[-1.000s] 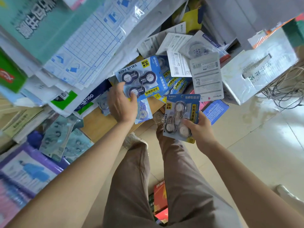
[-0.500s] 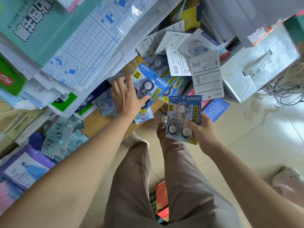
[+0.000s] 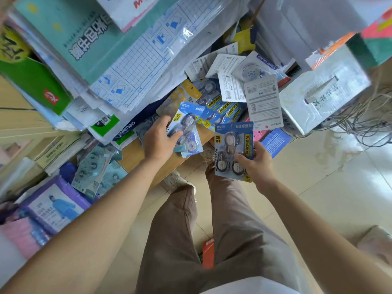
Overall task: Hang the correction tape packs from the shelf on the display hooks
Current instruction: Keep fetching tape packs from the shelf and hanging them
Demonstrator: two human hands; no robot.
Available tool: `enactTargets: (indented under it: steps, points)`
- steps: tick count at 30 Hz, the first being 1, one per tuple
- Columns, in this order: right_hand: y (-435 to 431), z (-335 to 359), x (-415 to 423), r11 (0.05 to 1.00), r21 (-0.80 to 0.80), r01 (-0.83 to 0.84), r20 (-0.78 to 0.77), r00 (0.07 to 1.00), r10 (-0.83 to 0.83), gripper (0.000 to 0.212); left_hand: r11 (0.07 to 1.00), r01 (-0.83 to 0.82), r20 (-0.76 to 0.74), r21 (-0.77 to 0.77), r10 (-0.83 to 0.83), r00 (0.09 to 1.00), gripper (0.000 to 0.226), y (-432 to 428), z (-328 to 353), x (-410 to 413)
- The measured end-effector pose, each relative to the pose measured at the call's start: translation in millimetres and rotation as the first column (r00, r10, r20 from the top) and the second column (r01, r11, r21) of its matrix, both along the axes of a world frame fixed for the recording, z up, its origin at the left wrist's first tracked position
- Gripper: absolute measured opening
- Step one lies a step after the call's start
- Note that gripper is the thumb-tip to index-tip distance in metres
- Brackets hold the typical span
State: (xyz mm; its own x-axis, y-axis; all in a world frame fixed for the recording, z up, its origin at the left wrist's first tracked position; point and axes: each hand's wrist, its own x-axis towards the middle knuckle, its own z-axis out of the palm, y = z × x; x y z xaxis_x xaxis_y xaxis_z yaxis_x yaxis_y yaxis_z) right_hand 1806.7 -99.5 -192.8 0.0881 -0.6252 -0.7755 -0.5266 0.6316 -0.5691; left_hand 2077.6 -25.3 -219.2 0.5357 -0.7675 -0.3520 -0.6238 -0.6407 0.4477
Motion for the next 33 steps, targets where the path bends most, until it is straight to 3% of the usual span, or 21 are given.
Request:
enactTargets:
  steps: [4, 9, 17, 24, 29, 33]
  points:
    - [-8.5, 46.6, 8.9, 0.984, -0.14, -0.114, -0.022, 0.993, 0.112, 0.027, 0.999, -0.054, 0.008, -0.006, 0.054, 0.999, 0.036, 29.2, 61.2, 5.9]
    - [-25.1, 121.1, 27.2, 0.879, -0.343, -0.332, -0.069, 0.942, 0.329, 0.015, 0.98, -0.188, 0.052, -0.072, 0.192, 0.98, 0.038, 67.2, 154.4, 9.5]
    - [-41.3, 255.1, 90.5, 0.575, -0.674, -0.464, -0.069, 0.814, 0.576, 0.01, 0.918, -0.209, 0.193, -0.337, 0.284, 0.939, 0.033, 94.3, 303.3, 33.3]
    - [-36.2, 351.5, 151.2, 0.382, -0.849, -0.365, -0.044, 0.769, 0.637, 0.011, 0.834, -0.201, 0.25, -0.513, 0.37, 0.895, 0.029, 104.5, 409.7, 63.4]
    - [-33.1, 419.9, 183.8, 0.246, -0.941, -0.234, -0.004, 0.731, 0.683, 0.019, 0.718, -0.183, 0.163, -0.671, 0.384, 0.909, 0.026, 112.2, 481.6, 83.2]
    - [-38.4, 477.8, 201.6, 0.258, -0.966, -0.014, 0.168, 0.724, 0.669, 0.023, 0.583, -0.093, 0.225, -0.807, 0.448, 0.865, 0.027, 118.3, 545.0, 98.2]
